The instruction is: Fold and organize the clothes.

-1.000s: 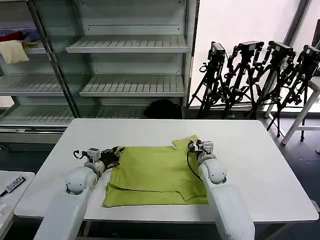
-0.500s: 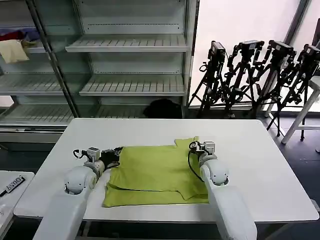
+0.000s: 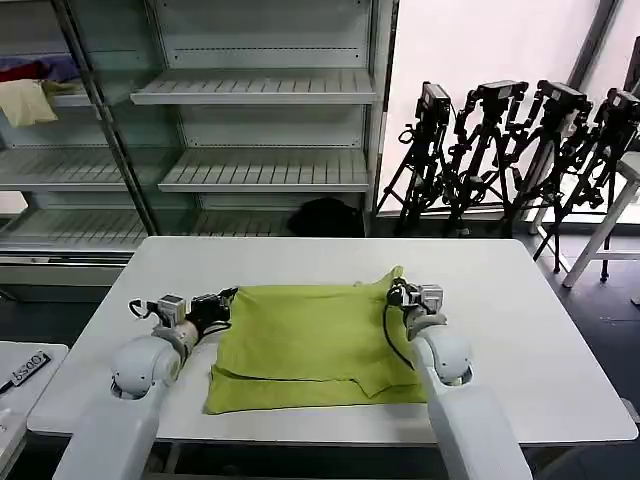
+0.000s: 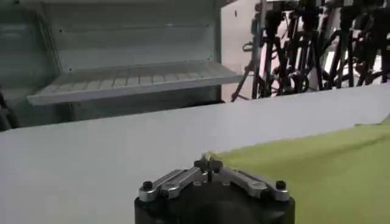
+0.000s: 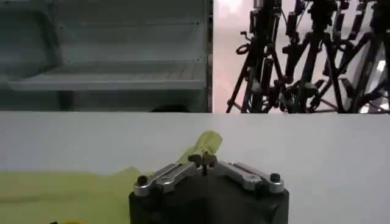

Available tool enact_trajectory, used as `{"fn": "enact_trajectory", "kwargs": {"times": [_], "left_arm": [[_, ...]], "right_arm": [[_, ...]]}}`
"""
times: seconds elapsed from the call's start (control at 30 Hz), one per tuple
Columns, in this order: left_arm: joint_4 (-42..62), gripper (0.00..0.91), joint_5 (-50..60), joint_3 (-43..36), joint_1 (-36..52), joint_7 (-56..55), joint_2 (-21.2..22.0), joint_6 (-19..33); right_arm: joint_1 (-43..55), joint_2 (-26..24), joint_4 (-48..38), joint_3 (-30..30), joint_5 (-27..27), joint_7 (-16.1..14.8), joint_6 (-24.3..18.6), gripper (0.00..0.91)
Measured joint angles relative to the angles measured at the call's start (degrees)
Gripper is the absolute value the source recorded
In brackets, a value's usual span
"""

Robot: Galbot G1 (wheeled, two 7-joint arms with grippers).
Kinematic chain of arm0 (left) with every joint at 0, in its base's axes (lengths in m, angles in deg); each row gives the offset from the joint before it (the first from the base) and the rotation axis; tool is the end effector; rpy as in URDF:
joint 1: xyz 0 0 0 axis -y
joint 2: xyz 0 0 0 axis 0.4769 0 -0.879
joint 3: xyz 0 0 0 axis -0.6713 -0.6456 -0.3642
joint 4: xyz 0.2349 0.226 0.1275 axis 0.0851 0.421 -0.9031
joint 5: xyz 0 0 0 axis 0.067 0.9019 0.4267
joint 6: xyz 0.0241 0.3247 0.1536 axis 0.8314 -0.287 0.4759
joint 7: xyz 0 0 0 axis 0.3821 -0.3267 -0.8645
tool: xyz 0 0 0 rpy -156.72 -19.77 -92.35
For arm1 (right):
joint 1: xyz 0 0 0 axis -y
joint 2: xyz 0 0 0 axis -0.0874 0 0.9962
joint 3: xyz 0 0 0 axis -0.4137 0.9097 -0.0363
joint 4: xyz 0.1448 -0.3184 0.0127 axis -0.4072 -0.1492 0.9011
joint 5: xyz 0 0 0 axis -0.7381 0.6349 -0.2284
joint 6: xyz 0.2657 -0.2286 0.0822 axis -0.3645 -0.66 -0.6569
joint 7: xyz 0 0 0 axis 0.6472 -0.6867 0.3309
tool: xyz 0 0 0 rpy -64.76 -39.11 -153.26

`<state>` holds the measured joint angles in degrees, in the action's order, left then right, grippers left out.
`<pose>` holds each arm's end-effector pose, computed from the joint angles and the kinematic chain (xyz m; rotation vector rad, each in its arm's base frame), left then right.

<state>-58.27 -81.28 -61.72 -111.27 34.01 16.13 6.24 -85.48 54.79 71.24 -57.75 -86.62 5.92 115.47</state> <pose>0.3902 0.0961 -0.2469 -0.3869 -2.7239 -0.1003 0.3954 0.0127 -0.2441 0.1176 -2.8089 -0.0014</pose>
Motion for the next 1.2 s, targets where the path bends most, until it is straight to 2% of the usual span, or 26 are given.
{"fn": "enact_trajectory", "kwargs": {"times": [0.6,1.2], "left_arm": [[-13.6,0.01,2.3,3.7,-12.2,2.1,0.4,0.2],[-20.6,0.01,6.4,6.7,-22.2,3.8,0.2,0.2]], "right_arm": [[-16.1,-0.8,13.9,-3.4,2.2,-2.0,-0.4,0.0],[-25.3,-0.2,19.3,-6.4,4.9,-4.4,-0.5,0.0]]}}
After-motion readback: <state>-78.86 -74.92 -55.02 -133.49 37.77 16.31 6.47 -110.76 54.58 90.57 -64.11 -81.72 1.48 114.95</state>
